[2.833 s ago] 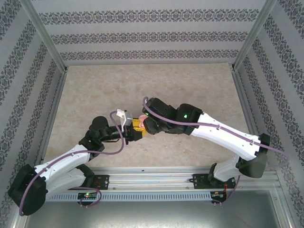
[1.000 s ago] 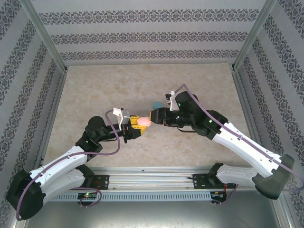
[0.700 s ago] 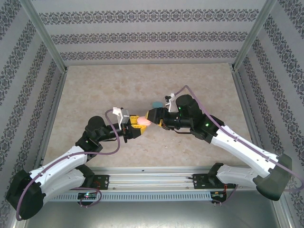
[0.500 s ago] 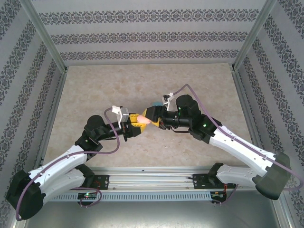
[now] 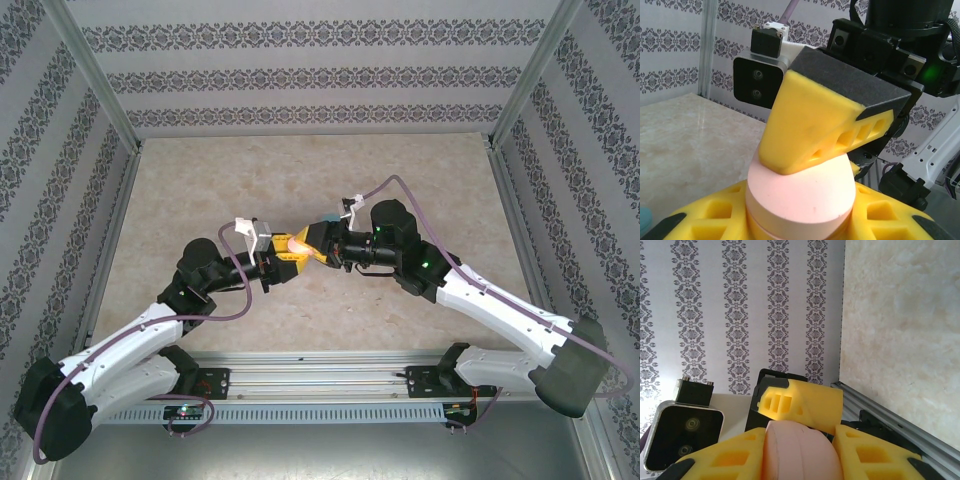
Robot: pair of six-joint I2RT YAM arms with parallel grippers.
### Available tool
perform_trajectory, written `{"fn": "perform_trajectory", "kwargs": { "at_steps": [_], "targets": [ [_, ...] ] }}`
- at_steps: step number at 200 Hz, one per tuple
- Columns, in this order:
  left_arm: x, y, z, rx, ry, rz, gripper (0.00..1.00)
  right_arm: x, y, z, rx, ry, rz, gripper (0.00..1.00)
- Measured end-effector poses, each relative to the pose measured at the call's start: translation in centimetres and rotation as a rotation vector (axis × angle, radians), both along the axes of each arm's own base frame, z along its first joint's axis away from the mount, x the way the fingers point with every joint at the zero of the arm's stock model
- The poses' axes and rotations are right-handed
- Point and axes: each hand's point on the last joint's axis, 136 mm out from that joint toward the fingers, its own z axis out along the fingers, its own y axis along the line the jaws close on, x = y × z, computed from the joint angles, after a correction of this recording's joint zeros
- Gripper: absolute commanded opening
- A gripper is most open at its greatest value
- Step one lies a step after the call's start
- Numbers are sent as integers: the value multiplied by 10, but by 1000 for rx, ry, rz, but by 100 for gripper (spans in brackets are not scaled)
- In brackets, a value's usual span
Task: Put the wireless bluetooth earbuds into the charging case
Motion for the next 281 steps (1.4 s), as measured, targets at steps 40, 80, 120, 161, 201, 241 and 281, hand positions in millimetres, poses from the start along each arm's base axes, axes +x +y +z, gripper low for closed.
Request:
{"fn": "perform_trajectory", "kwargs": {
  "at_steps": [40, 80, 120, 161, 201, 241, 281],
  "targets": [
    [-1, 1, 0, 6, 5, 3, 45, 0, 0, -3, 8, 14, 0, 19],
    [-6, 12, 3, 29, -16, 43, 56, 14, -14, -9, -11, 14, -40, 19],
    [-17, 30, 17, 30, -89, 109, 59, 53, -68, -26, -105, -3, -221, 19],
    [-17, 43, -4, 85, -75, 177, 60, 83, -116, -69, -249, 25, -347, 19],
    [-8, 48, -47, 169, -1, 224, 61, 110, -124, -139, -389, 120, -327, 19],
    [-1, 48, -82, 230, 63, 241, 61, 133, -114, -198, -468, 196, -246, 18],
    [8, 50, -109, 262, 103, 260, 61, 157, -136, -234, -507, 216, -262, 19]
  ]
}}
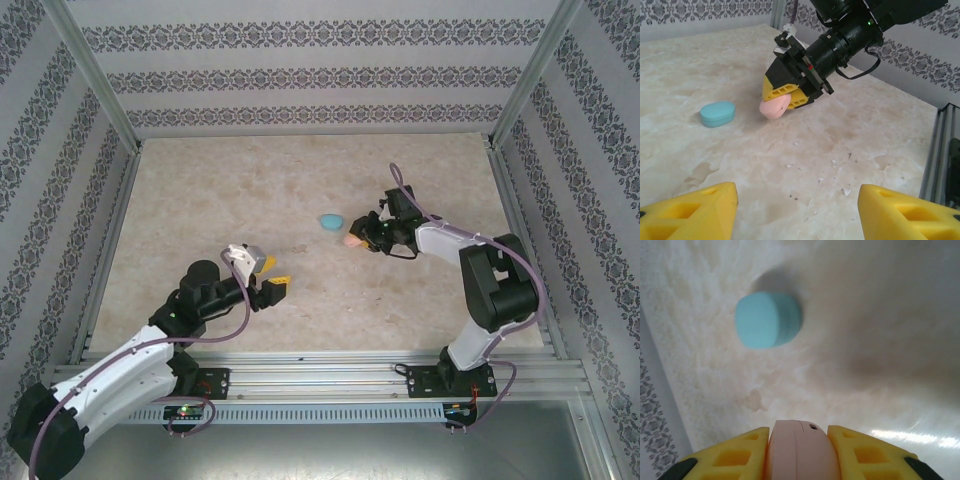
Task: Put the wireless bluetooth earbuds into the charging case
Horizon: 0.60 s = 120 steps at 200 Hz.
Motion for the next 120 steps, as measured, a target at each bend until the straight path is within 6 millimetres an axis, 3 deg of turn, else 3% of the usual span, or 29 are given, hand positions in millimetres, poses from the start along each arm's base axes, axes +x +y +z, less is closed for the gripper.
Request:
{"fn": "perform_trajectory", "kwargs": {
  "at_steps": [44, 83, 120],
  "targets": [
    [12, 2, -24, 16, 34, 27, 61, 24, -18, -31, -21, 25, 0, 23],
    [22, 1, -33, 18, 47, 42, 61, 37, -7, -32, 6, 4, 35, 29],
    [26, 4, -30, 10, 35, 52, 61, 34, -4, -35, -4, 7, 53, 43]
  ]
}}
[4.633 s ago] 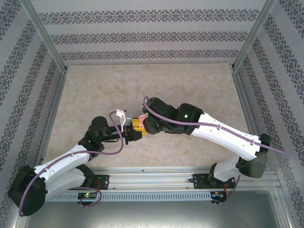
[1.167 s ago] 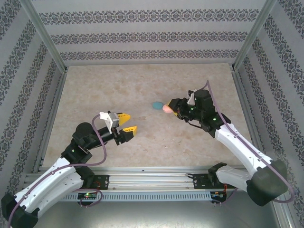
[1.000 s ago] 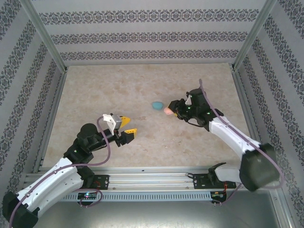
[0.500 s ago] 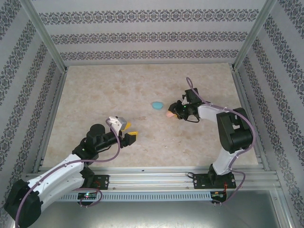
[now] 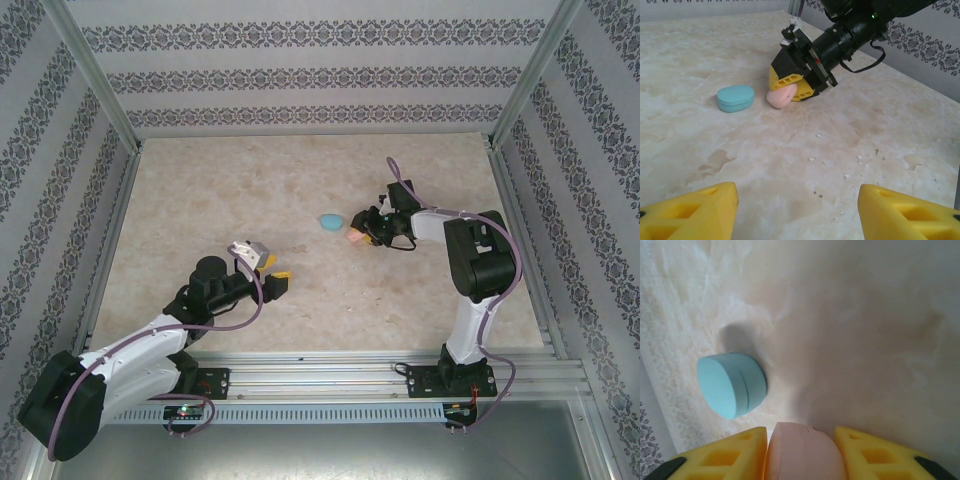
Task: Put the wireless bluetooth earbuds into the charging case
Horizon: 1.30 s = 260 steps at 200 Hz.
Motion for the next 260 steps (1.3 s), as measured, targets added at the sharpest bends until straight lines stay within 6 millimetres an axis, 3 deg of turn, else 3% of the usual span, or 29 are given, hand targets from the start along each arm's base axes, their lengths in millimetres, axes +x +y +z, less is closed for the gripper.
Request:
{"fn": "perform_trajectory", "kwargs": {
  "at_steps": [40, 78, 147, 168, 174, 193, 204, 228, 260],
  "targets": [
    [5, 10, 9, 1, -16, 38, 62, -21, -5, 11, -85, 28, 18, 55],
    [18, 30, 27, 19, -35, 136, 65, -33, -15, 70, -173, -80, 27, 67],
    [32, 74, 45, 89, -59, 324, 72, -63, -57, 165, -331, -349, -25, 73],
    [39, 96, 43, 115, -56, 426, 74, -80, -75, 187, -395, -446, -54, 88],
    [41, 103, 43, 123, -55, 457, 75, -85, -81, 193, -414, -474, -63, 97],
    [47, 125, 40, 154, -54, 568, 83, -100, -99, 206, -483, -577, -93, 98],
    [49, 137, 34, 179, -52, 626, 100, -107, -110, 207, -534, -630, -102, 98],
    [48, 161, 11, 260, -40, 740, 100, -113, -134, 192, -659, -718, -131, 98],
    [50, 181, -21, 381, -27, 828, 100, -110, -163, 138, -804, -736, -156, 98]
  ]
}}
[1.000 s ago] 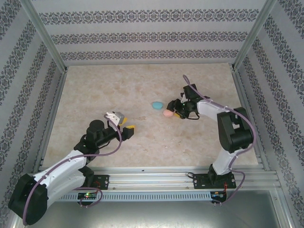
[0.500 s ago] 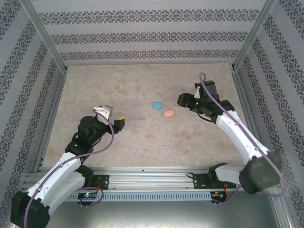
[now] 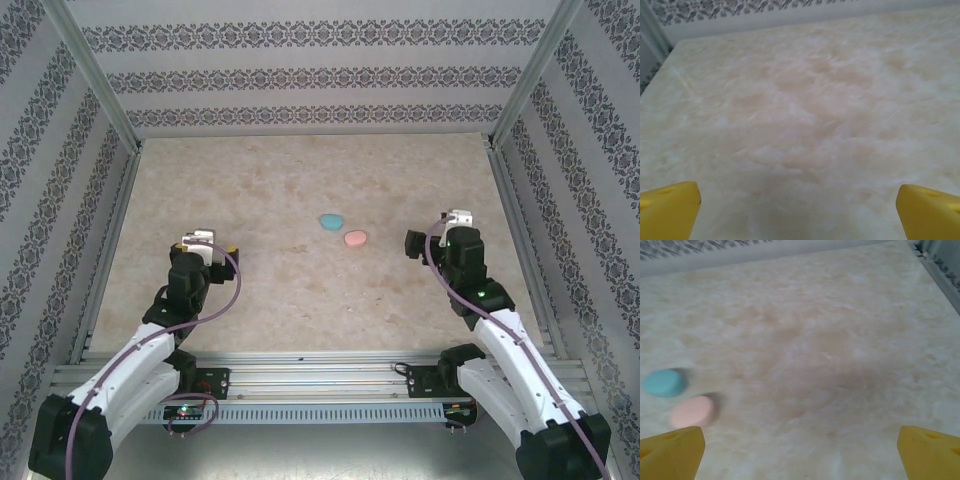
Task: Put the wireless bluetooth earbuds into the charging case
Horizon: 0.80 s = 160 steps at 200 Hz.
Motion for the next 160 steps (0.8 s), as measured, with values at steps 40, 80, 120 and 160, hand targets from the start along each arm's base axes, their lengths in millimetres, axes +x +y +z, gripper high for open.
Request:
{"fn": "perform_trajectory", "kwargs": {
  "at_steps": [40, 80, 120, 160],
  "targets": [
    [3, -3, -33, 147, 5, -74, 100, 1, -18, -58, -100, -17, -10, 98],
    [14, 7, -45, 190, -30, -41, 100, 29, -26, -71, -102, -61, -4, 98],
    [40, 14, -40, 177, -63, -9, 100, 54, -18, -82, -106, -91, 53, 98],
    [81, 18, -7, 106, -124, 12, 100, 86, -27, -89, -110, -126, 29, 98]
  ]
}}
